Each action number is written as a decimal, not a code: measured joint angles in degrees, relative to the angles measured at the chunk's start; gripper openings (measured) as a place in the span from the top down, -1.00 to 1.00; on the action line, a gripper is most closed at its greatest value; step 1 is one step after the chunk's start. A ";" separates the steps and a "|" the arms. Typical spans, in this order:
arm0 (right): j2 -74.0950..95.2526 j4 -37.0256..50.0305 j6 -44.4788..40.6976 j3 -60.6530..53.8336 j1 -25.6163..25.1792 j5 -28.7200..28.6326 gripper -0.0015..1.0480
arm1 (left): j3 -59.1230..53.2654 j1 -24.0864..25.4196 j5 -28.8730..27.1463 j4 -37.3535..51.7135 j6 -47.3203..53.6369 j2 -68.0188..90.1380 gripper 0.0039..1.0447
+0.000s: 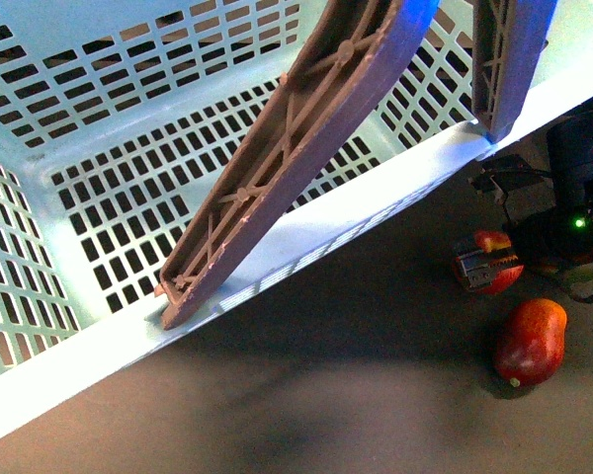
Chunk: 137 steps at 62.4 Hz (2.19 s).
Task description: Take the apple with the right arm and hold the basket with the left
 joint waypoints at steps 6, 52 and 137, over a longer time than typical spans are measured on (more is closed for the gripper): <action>1.25 -0.35 0.42 1.05 0.02 0.39 -0.83 | 0.00 0.00 -0.04 0.00 0.00 0.00 0.73; 0.85 3.10 4.52 -0.94 -0.92 -0.63 -0.52 | 0.00 0.00 0.02 0.00 -0.02 0.00 0.73; -65.20 0.33 12.70 -19.71 7.28 -5.70 -0.52 | 0.00 0.00 -0.02 0.00 0.00 0.00 0.73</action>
